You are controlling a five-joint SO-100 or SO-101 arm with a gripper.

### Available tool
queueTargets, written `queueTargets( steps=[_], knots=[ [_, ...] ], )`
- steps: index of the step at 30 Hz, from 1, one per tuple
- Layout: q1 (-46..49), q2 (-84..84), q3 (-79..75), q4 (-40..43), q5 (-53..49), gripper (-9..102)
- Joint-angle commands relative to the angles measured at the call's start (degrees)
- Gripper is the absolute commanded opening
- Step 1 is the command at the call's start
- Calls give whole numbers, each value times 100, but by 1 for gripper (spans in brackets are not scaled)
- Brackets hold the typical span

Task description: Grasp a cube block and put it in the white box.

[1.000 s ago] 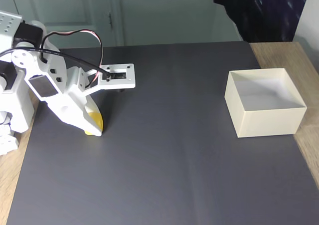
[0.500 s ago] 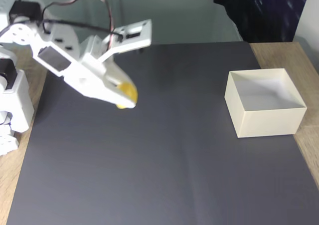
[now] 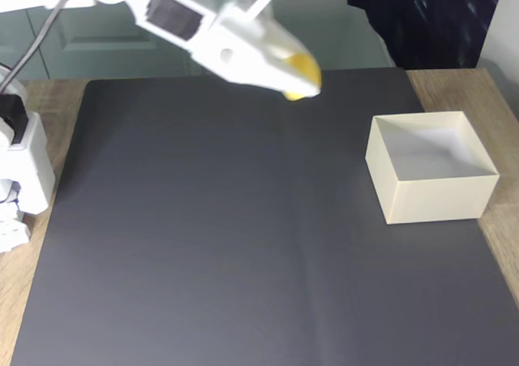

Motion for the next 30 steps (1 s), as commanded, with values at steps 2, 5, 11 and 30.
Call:
queueTargets(
  steps=[2,5,11,30],
  knots=[
    [-44,-721,-1195,-193,35,1],
    [-9,-1222,-1688,-290,62,1],
    [79,-2232,-2689,-352,53,2],
    [167,-5019,-5854,-26,35,2]
  ],
)
